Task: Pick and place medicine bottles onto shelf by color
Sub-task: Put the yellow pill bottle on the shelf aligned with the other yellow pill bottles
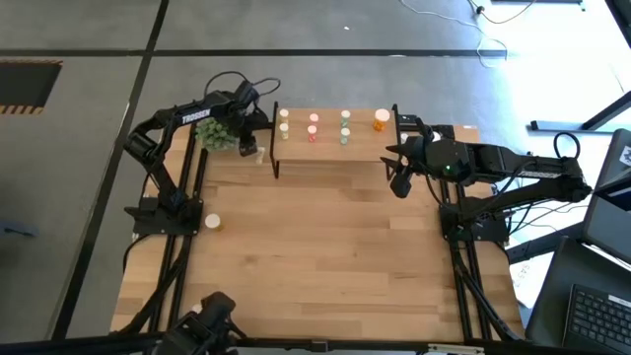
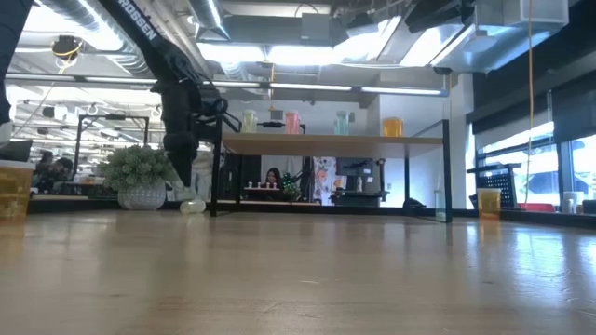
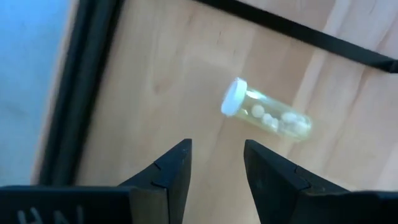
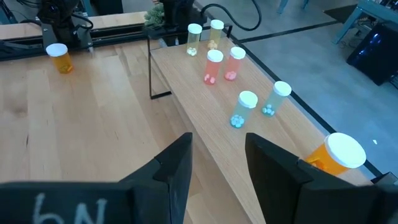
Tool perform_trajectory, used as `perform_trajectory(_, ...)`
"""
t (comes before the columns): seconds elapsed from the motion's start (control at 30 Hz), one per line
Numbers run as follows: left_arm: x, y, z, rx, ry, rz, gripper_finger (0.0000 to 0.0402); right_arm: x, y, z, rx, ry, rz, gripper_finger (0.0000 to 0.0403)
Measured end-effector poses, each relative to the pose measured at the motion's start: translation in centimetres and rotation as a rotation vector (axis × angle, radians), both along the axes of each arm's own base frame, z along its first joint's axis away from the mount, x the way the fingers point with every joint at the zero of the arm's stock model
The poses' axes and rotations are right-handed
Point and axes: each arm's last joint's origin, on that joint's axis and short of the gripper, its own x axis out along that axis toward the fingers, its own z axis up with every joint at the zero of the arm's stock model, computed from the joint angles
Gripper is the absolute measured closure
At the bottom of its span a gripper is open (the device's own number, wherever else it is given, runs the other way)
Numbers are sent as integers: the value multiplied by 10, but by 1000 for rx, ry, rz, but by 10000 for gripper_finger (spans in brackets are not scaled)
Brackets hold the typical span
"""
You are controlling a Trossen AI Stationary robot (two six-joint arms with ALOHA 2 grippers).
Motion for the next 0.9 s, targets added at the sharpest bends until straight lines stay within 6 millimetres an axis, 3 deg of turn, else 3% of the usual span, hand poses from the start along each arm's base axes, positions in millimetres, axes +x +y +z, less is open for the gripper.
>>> perform_trajectory(0.3, 16, -15, -1, -142, -66, 307, 260, 0, 0, 0, 0, 0, 0, 251)
perform_trajectory(0.53, 24, -16, 1, -161, -138, 482, 260, 0, 0, 0, 0, -1, 0, 251)
perform_trajectory(0.9, 29, -23, 1, -189, -127, 493, 260, 0, 0, 0, 0, 0, 0, 251)
